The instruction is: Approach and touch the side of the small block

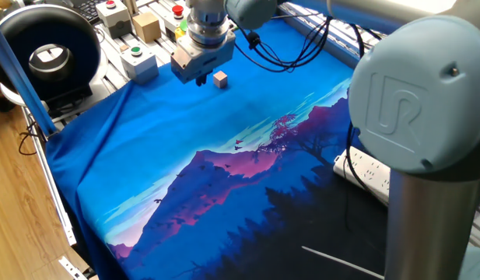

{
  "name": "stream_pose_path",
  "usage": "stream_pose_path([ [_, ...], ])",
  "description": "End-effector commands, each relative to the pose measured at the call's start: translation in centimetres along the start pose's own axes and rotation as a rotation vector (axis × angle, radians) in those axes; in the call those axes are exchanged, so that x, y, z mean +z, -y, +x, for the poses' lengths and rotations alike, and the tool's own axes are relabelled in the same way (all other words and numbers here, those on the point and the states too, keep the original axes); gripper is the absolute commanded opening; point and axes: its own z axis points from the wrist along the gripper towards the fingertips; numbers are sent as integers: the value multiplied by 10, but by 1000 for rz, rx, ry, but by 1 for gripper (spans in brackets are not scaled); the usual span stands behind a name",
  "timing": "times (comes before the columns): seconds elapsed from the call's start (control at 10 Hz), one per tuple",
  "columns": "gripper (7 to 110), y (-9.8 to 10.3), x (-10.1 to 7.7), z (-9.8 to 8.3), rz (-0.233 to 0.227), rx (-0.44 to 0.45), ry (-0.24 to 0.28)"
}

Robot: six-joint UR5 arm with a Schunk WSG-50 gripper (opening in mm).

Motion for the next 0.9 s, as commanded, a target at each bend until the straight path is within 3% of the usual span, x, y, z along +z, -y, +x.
stream_pose_path([
  [0.0,7,24,-6,-14,19,-61,-6],
  [0.5,7,13,11,-15,30,-30,-8],
  [0.8,7,14,14,3,33,-10,-86],
])
